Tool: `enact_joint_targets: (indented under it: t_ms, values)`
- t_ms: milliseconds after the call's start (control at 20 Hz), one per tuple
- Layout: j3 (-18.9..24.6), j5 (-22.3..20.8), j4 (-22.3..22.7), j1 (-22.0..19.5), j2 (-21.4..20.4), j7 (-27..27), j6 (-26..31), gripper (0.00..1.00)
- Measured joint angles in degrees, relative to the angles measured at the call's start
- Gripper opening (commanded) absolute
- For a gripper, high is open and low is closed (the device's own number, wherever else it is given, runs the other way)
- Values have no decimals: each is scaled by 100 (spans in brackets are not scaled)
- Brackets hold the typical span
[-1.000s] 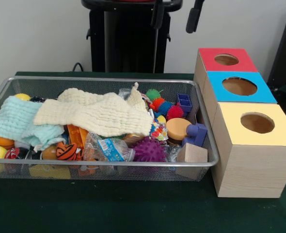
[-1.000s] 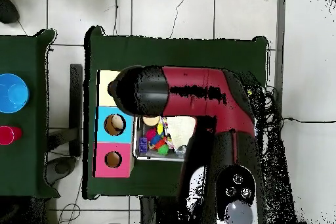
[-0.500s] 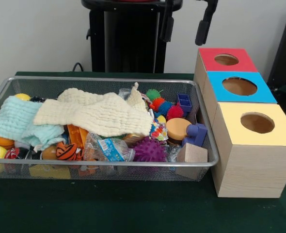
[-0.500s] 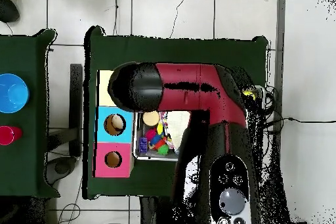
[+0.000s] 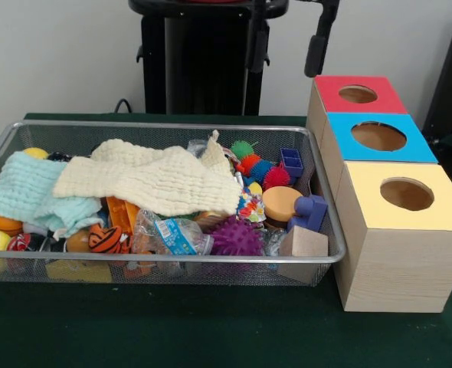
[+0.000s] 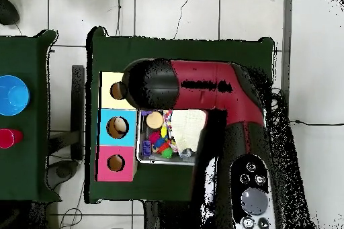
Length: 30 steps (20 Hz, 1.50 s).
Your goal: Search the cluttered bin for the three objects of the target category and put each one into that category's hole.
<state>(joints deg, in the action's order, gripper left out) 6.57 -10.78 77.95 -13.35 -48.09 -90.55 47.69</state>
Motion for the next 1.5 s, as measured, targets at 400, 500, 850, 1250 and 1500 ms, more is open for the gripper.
enact_joint_targets:
  t_ms: [400, 500, 850, 1250, 1500]
  values:
    - [453, -36, -239, -702, 71, 4, -1, 100]
    - [492, -60, -279, -766, 85, 4, -8, 100]
    - [704, -296, -323, -974, 94, 4, -371, 100]
    - [687, -423, 32, -828, 86, 4, -1576, 100]
    - [680, -420, 325, -613, 192, 4, -1908, 100]
